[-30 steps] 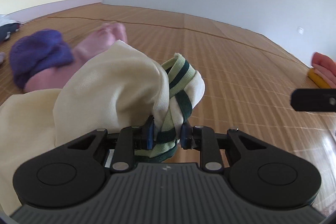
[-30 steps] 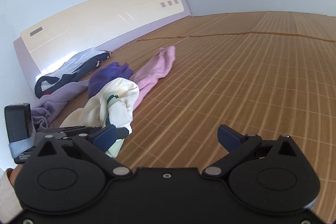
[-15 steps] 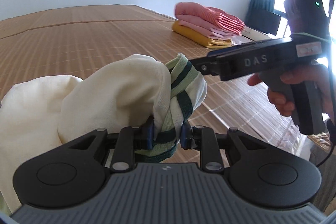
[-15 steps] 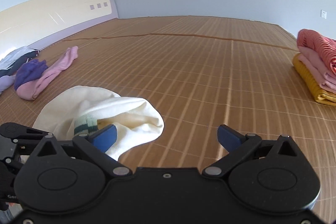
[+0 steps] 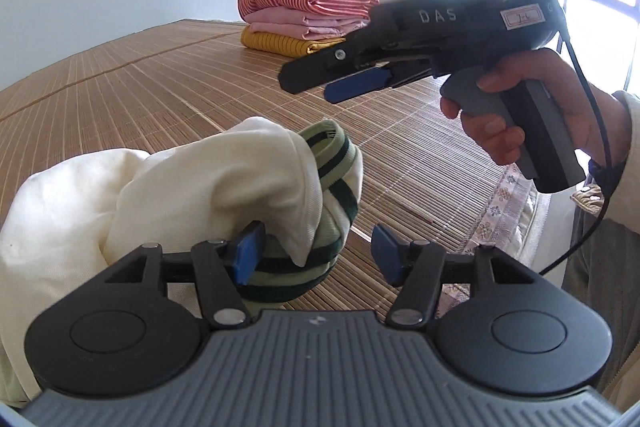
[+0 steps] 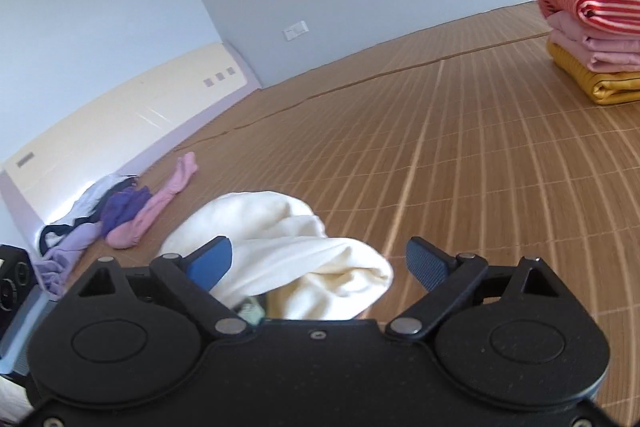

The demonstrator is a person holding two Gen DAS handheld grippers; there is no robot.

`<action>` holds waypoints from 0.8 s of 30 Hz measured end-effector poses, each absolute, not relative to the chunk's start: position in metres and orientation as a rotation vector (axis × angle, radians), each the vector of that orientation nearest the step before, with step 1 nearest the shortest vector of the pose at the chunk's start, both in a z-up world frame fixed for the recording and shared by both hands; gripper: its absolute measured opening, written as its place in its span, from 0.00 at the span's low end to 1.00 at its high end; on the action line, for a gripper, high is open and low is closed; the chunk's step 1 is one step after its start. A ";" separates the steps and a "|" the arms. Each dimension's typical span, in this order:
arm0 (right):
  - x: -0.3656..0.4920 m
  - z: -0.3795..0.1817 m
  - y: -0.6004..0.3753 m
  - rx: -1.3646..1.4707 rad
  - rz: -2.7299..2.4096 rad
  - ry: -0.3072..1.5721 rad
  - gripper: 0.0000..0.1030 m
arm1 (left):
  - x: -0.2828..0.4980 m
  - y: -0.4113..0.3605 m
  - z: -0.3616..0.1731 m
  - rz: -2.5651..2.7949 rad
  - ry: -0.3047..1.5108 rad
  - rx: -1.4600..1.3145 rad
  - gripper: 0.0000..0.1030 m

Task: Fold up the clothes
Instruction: 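Carry the jacket to open bed with the left gripper while the right gripper grasps its cream body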

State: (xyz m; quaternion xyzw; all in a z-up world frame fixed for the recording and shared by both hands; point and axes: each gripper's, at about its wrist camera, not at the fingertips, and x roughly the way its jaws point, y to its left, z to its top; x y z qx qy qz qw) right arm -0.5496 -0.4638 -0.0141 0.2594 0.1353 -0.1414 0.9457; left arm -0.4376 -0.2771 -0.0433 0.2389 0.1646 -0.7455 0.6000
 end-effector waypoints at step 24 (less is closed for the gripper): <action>-0.545 0.007 -0.454 0.477 -0.205 0.114 0.06 | -0.398 -0.235 -0.031 -1.673 0.291 0.564 0.65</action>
